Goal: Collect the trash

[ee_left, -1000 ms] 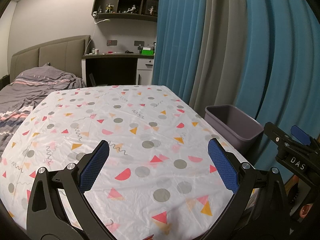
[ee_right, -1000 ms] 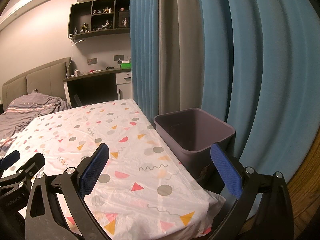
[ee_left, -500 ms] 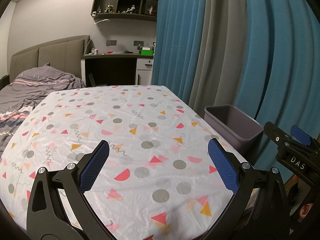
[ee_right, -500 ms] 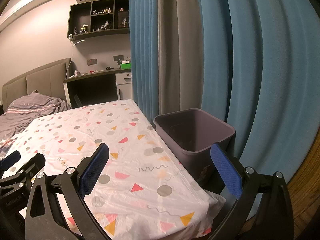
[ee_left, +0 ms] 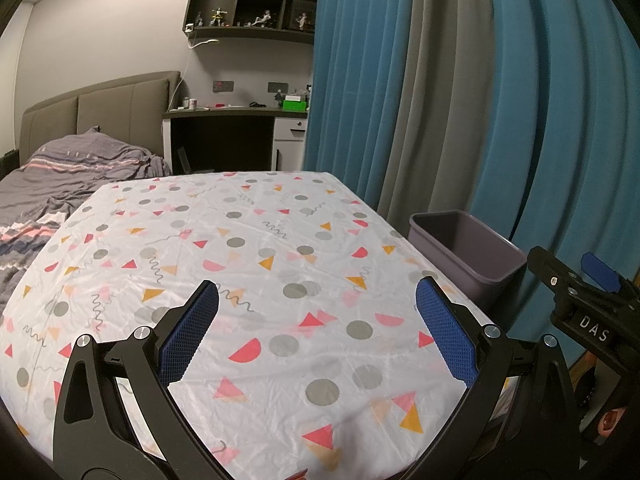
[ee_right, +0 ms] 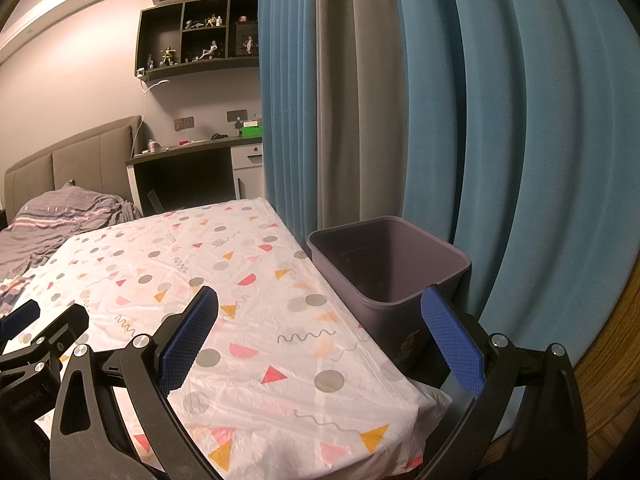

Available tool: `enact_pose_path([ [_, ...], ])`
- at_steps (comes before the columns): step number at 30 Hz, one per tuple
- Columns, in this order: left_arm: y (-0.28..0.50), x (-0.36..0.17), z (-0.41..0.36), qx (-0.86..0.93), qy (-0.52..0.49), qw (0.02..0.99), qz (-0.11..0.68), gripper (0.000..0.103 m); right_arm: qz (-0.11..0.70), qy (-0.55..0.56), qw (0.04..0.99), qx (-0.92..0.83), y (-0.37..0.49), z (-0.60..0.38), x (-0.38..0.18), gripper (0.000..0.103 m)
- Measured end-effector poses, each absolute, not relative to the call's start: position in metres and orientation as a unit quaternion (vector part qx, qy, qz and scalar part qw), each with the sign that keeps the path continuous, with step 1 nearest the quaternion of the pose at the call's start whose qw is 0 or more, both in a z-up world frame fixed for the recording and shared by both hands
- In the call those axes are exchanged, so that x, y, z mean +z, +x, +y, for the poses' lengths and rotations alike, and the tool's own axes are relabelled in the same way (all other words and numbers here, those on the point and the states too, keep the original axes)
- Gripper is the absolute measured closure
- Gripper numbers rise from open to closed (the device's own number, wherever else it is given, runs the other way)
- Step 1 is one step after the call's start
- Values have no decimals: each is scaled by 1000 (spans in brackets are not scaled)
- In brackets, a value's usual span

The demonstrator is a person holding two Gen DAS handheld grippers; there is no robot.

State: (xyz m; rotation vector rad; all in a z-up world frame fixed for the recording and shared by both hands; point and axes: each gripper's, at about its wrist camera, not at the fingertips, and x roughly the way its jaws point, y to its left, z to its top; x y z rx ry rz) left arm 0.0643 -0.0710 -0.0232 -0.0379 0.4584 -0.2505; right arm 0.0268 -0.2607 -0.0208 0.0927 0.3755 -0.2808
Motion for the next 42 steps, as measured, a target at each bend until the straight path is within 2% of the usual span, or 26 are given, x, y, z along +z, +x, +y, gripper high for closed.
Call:
enact_pose_path([
  [42, 66, -26, -74, -125, -20, 965, 231, 5, 187, 46, 971, -140, 27, -260, -21, 6],
])
